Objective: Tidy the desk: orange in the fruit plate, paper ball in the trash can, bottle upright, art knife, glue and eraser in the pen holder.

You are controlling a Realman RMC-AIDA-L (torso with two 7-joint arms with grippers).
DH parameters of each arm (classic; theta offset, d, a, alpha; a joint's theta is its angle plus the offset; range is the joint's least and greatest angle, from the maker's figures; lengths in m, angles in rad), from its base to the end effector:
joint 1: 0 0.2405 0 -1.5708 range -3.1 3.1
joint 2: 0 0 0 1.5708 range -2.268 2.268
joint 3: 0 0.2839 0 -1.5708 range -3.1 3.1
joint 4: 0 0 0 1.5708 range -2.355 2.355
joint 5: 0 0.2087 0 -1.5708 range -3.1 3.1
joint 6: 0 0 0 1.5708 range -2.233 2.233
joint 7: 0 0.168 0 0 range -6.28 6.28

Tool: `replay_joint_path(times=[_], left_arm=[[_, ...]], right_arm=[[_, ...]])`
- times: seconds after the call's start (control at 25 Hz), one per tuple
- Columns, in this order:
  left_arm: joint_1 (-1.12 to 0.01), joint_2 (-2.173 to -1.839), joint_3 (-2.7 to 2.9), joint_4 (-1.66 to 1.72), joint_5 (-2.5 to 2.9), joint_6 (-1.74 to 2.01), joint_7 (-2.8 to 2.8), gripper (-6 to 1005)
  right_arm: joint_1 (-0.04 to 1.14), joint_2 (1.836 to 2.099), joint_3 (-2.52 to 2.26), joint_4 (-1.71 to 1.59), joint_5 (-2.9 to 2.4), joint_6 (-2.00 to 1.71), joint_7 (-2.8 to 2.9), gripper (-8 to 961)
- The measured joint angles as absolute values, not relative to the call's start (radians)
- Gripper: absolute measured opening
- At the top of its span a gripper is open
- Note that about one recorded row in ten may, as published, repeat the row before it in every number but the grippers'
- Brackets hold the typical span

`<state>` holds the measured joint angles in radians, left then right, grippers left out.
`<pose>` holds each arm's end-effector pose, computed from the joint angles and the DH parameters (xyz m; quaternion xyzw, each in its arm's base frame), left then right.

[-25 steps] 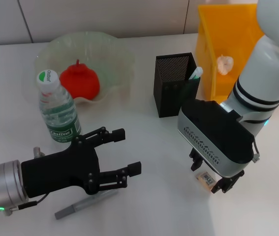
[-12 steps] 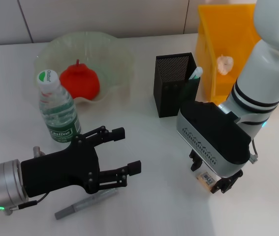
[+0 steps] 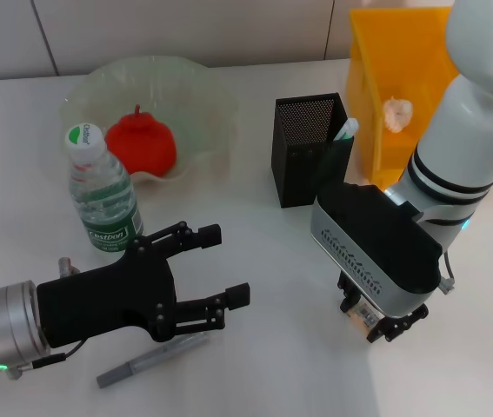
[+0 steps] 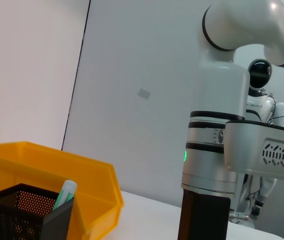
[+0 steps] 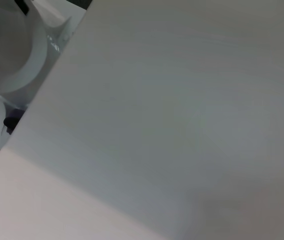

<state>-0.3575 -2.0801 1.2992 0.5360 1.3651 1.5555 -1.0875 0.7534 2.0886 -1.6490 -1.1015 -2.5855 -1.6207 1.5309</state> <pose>-0.2492 0.2815 -0.0841 -0.9208 -0.1415 -0.3565 0.0707 0.2096 0.3432 -0.0923 0.9191 0.2254 0.3028 0.1133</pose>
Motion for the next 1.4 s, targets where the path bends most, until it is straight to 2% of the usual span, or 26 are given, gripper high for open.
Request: replay_joint_path(times=[0.2,0.92,1.2,1.4], left_arm=[[-0.357,-2.080,1.299,0.537,1.365,1.557,-1.088,860],[-0.359,-2.080,1.299,0.543,1.361,1.565,-1.089,859],[-0.360,-2.080,1.302,0.543,1.353,1.566,-1.088,859],[-0.360,-2.080,1.304,0.543,1.351,1.570,-1.088,859]], right_arm=[[0.753,2.089,-1.671,-1.101,-2.587,-1.617,1.541,412],[0.764,2.084,-1.466,-1.244,-2.575,-1.686,1.622,403],[0.761,2.082,-1.254,-1.414,-2.564,-1.551,1.667,417],[0.753,2.082,-1.222,-1.418,-2.562,-1.408,1.677,427]])
